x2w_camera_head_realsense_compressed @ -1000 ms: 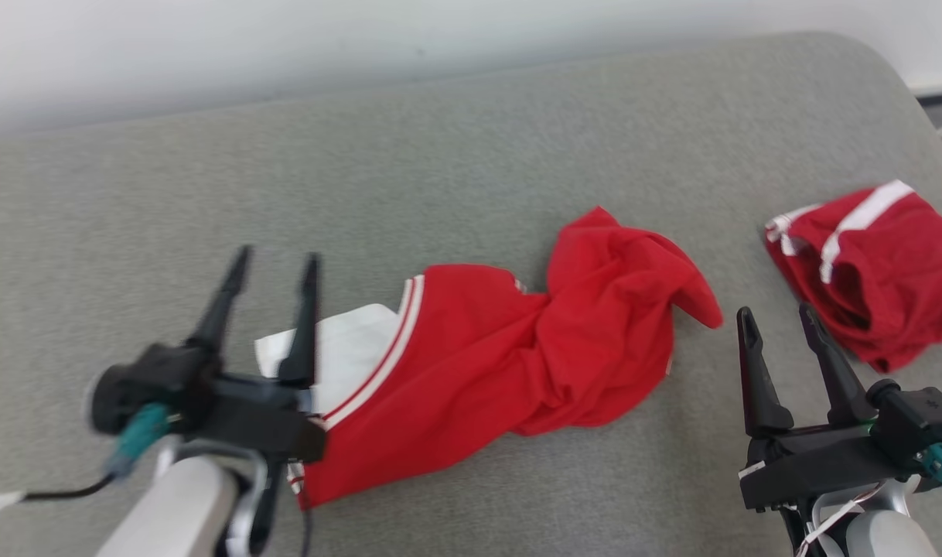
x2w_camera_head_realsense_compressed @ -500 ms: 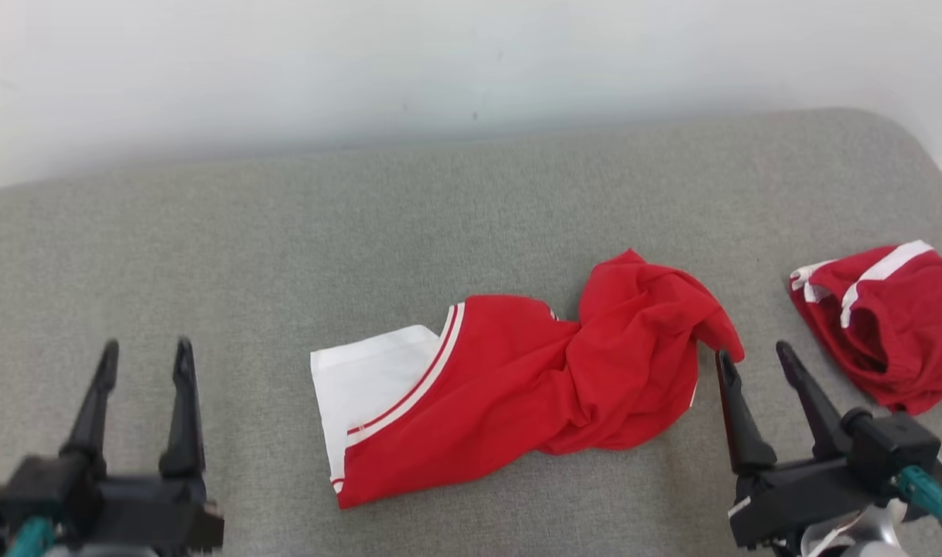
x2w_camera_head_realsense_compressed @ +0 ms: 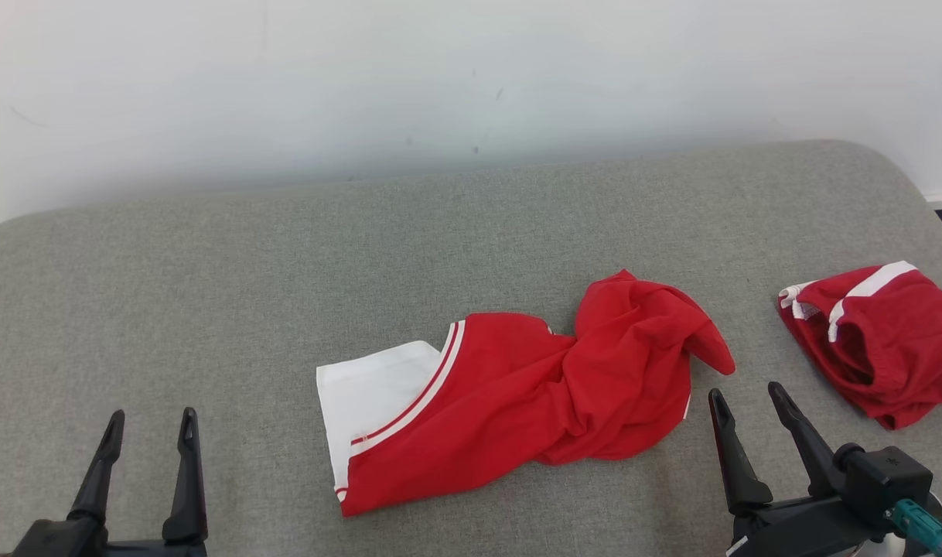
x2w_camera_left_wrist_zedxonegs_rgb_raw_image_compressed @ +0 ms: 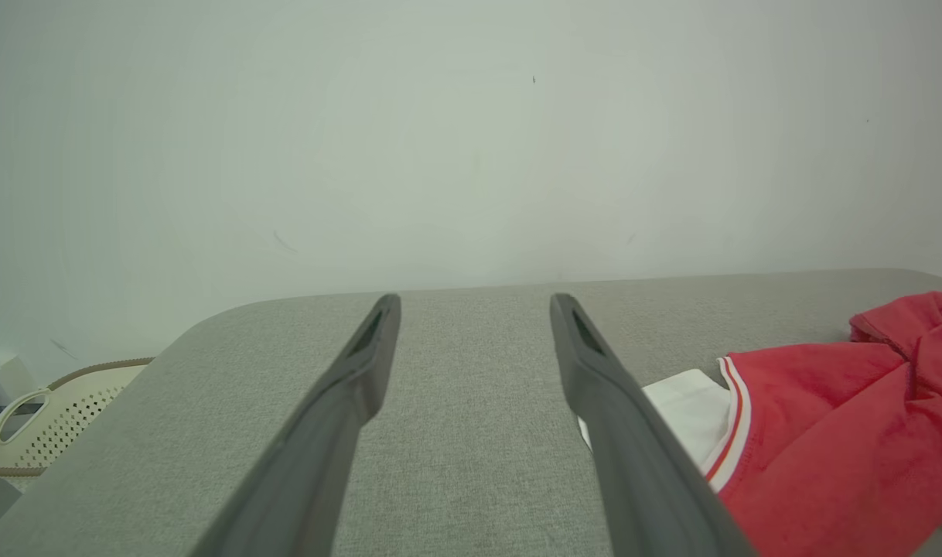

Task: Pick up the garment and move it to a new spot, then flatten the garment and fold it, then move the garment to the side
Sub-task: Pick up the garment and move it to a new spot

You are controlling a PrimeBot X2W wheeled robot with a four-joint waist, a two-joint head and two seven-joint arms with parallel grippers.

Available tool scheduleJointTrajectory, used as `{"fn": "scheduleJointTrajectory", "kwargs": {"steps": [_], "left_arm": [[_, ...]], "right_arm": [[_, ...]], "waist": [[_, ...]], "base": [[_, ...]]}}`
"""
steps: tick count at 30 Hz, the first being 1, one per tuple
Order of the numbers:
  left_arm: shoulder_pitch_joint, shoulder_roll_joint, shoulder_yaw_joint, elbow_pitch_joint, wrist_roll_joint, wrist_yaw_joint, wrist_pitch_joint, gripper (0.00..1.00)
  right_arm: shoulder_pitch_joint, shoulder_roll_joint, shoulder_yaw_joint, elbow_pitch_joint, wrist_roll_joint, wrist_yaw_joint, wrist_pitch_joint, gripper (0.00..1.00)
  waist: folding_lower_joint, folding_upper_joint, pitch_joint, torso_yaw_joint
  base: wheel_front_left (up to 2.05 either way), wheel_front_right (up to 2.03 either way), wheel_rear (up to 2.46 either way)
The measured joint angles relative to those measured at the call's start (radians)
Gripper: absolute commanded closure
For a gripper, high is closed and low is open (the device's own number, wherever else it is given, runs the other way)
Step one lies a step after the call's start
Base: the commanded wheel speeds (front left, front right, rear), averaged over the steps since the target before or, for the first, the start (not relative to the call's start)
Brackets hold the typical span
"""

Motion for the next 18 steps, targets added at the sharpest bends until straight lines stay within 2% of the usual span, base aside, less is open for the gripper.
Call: {"fn": "scheduleJointTrajectory", "kwargs": {"steps": [18], "left_arm": [[-0.008,0.006,-0.009,-0.017,0.0,0.009,0.018,0.0]], "right_arm": [[-0.004,0.007,-0.002,-0.01,0.002,0.0,0.003,0.0]], "waist": [[0.0002,0.0001,0.027,0.0]], "base": [[0.0,0.0,0.0]]}}
